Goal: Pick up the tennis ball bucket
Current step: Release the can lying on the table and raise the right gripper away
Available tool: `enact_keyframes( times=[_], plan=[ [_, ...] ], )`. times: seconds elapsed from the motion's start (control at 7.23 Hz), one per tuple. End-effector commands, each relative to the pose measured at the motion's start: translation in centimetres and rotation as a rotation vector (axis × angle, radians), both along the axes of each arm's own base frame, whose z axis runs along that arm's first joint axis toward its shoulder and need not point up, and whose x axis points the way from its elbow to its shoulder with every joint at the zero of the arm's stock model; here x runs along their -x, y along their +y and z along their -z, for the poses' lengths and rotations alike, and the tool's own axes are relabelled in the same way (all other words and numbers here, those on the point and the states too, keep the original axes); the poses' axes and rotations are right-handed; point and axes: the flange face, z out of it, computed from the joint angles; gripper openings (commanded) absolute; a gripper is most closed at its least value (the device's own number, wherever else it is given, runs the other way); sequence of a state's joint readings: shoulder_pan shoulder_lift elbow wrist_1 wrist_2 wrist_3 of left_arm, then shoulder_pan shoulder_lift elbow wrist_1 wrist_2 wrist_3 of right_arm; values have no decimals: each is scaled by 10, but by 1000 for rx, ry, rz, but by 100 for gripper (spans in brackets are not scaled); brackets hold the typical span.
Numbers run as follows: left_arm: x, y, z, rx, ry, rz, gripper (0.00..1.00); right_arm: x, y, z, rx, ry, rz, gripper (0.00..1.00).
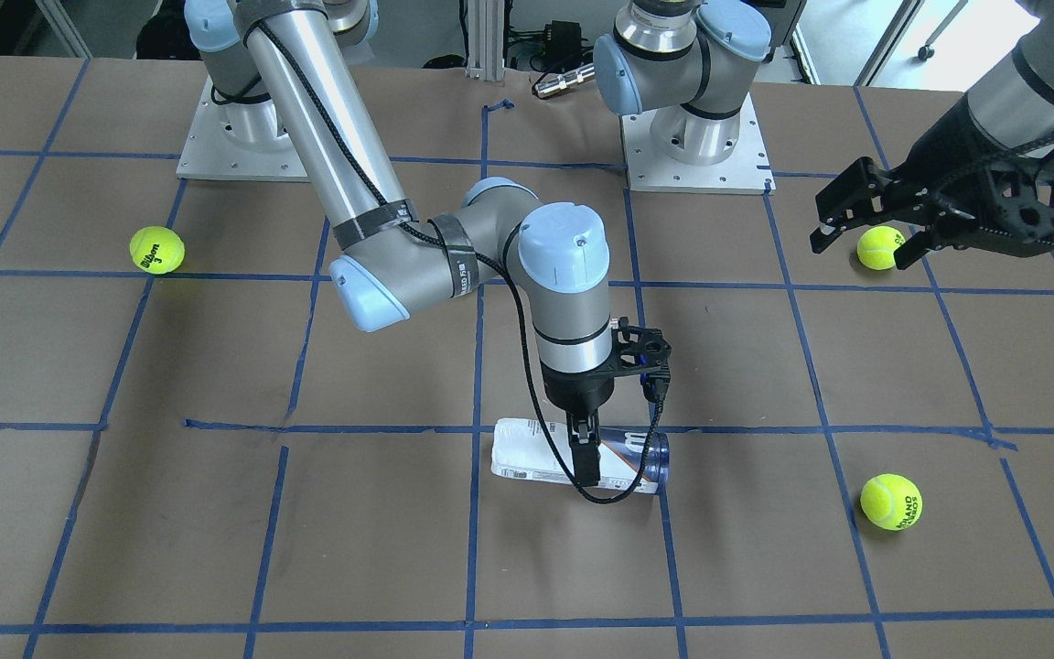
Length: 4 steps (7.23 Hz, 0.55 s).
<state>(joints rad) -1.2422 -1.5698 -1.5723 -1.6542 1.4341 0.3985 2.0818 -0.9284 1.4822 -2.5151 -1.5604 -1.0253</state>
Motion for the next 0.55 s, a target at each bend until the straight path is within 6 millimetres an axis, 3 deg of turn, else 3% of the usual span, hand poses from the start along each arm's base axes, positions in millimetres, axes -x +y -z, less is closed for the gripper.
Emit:
enact_keyframes(
  times=[0.0, 0.14, 0.42],
  plan=[
    [4, -9, 8, 11, 54, 14, 100, 39, -15, -60, 8, -39, 82, 97],
    [7, -21, 23, 20, 133, 25, 100, 67, -20, -103, 15, -96, 112, 96],
    [8, -37, 62, 74, 176, 74, 100, 154, -35, -163, -44, -122, 233, 98]
  ],
)
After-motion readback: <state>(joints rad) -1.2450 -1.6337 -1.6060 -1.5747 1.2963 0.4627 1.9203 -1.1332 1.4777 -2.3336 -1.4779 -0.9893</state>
